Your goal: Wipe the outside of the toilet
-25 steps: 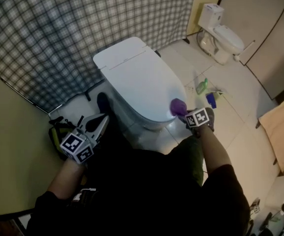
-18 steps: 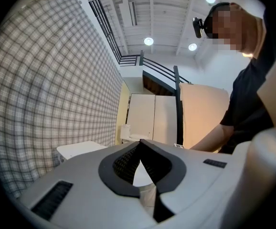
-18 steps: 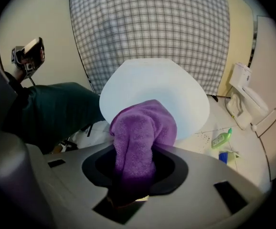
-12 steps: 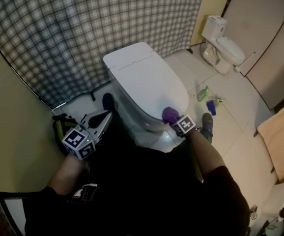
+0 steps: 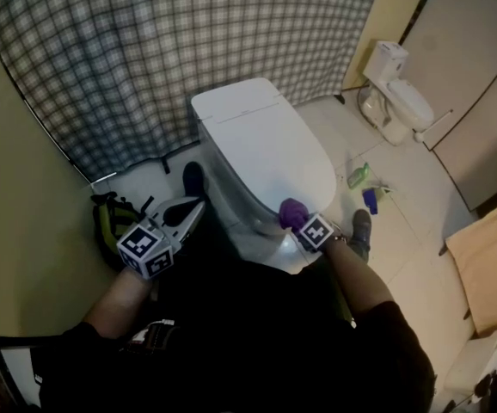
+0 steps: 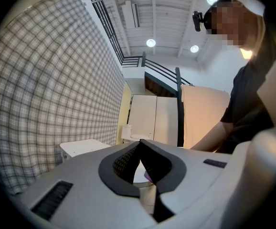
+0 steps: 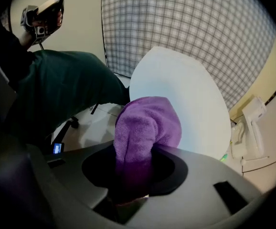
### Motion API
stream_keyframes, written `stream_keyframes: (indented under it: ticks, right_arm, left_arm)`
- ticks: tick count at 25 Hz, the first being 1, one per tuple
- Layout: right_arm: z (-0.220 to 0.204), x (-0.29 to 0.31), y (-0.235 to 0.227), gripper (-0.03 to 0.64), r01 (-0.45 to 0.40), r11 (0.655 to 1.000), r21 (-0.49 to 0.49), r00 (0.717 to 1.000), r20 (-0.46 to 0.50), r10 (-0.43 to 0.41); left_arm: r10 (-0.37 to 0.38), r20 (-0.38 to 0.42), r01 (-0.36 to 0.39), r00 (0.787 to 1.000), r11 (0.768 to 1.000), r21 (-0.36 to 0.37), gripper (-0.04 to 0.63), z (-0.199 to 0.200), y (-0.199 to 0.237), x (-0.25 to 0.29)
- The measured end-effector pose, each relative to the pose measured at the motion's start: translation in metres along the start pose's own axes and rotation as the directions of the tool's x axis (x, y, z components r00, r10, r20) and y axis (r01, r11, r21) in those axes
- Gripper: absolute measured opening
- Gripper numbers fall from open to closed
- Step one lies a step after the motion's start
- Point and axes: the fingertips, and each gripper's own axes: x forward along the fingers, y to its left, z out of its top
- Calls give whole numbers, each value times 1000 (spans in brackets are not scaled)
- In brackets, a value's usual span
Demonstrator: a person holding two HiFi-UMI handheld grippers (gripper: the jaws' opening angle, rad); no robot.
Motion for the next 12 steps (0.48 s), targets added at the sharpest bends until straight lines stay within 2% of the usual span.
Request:
stream_keyframes:
  ticks: [2,4,6,8,12]
  right_arm:
    - [-1,14,1,144,18,999,-40,998,-66,-20]
    - [1,24,-6,144,97,987,-129,985,-130,-114]
    - [6,26,-11,144,183,958,-223,964,-149,-219]
    - [9,31,-6,143,202,944,-262,958,-146,-246]
    - [28,29,6,143,203,934,-293,963,-113,-245]
  left_arm:
    - [-10,4,10,1000,1000,-7,6,-11,15,5]
    - [-16,14,16,1000,1000,-19,5,-33,30,8]
    - [-16,16,16,1000,999,-29,6,-49,38,10]
    - [-8,11,8,1000,999,-38,6,-55,42,8]
    - [8,3,-7,1000,998,-60,6,-60,49,6]
